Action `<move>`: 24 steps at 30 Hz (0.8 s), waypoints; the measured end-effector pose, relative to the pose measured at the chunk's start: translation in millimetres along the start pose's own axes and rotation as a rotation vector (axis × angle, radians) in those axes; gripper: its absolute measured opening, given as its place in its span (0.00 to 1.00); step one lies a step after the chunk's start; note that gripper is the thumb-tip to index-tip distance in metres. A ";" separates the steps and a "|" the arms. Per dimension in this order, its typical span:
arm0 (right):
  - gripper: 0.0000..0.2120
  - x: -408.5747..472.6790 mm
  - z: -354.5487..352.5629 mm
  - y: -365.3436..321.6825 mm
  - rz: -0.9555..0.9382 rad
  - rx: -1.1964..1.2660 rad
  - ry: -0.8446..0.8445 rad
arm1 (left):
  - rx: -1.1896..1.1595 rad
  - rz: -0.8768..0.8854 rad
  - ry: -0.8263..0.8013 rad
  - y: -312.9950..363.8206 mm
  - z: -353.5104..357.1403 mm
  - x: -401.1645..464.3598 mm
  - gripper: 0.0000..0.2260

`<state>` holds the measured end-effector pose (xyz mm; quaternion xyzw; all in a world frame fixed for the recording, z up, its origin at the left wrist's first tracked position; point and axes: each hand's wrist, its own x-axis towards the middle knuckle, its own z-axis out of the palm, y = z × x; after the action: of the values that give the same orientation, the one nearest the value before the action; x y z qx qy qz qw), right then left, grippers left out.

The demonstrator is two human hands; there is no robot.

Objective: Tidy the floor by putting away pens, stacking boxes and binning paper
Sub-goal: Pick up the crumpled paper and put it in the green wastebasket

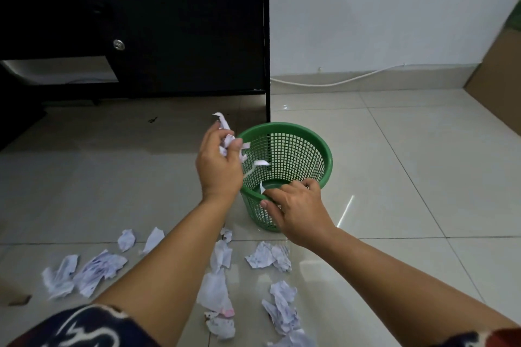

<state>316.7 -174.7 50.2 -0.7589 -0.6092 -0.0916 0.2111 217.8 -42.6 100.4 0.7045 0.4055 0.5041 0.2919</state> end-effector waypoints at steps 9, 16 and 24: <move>0.18 1.8 -3.0 4.6 -0.015 0.011 -0.027 | 0.068 -0.072 -0.183 -20.3 7.1 -10.1 0.18; 0.20 -5.5 -4.4 9.7 0.038 -0.026 -0.007 | 0.247 -0.284 -0.216 -91.1 -5.1 -118.3 0.08; 0.17 -13.4 -0.8 19.0 0.054 0.018 0.026 | 0.697 -0.141 -1.011 -113.1 38.5 -174.7 0.29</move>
<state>332.0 -190.1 41.6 -0.7718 -0.5866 -0.0901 0.2282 194.4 -137.2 -87.4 0.8817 0.4033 -0.0747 0.2331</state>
